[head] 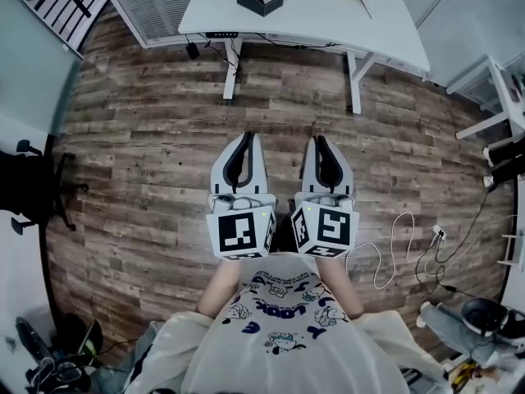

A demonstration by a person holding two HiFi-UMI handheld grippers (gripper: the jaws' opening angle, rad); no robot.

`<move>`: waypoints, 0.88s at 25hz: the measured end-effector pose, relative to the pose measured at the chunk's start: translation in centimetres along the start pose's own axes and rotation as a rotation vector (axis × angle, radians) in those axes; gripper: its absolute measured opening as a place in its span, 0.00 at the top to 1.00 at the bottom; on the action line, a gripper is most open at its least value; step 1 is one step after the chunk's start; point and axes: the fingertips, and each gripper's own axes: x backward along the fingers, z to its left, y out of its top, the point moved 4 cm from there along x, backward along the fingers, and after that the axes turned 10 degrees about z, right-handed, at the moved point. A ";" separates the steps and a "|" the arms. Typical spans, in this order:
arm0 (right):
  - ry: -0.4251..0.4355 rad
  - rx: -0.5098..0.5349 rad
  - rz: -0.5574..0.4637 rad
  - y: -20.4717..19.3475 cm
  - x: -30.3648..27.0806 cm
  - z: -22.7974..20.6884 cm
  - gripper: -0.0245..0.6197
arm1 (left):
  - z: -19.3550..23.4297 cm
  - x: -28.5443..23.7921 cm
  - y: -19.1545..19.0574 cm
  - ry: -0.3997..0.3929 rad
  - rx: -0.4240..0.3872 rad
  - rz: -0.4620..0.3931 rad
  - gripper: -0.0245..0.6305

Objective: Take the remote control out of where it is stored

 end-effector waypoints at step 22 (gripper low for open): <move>0.031 0.007 0.023 3.2 -13.3 -4.9 0.88 | 1.7 -13.5 1.7 0.052 0.013 0.008 0.92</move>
